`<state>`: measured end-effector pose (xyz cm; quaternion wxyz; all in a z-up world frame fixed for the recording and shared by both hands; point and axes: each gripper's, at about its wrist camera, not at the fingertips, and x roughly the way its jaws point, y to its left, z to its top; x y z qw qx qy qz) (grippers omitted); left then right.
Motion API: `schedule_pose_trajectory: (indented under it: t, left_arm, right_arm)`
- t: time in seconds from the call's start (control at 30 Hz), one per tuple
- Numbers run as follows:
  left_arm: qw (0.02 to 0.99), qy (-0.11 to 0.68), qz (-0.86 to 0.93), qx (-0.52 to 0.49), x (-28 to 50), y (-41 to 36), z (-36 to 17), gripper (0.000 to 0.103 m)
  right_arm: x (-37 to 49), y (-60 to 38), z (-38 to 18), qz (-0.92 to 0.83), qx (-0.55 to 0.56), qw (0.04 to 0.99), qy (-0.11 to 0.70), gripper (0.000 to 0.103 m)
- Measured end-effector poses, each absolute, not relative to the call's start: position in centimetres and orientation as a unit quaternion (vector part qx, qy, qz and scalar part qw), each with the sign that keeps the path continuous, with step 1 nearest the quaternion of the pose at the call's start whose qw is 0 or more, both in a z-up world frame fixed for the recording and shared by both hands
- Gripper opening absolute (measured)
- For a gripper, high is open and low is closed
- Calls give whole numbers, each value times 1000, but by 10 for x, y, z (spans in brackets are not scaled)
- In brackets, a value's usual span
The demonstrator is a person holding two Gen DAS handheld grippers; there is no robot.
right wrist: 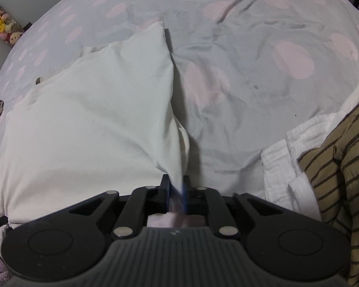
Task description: Fold clothes
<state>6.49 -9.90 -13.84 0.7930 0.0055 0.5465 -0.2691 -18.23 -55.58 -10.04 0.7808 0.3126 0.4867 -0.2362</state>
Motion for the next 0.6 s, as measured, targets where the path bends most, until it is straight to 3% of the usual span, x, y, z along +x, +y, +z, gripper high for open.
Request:
schedule_pose_trajectory:
  t: [0.27, 0.6]
  left_arm:
    - [808, 521, -273, -39, 67, -69, -118, 17]
    - [838, 461, -286, -54, 82, -78, -112, 17]
  right_arm:
    - [-198, -536, -69, -281, 267, 823, 415, 24]
    - [-119, -458, -60, -172, 216, 865, 420, 24]
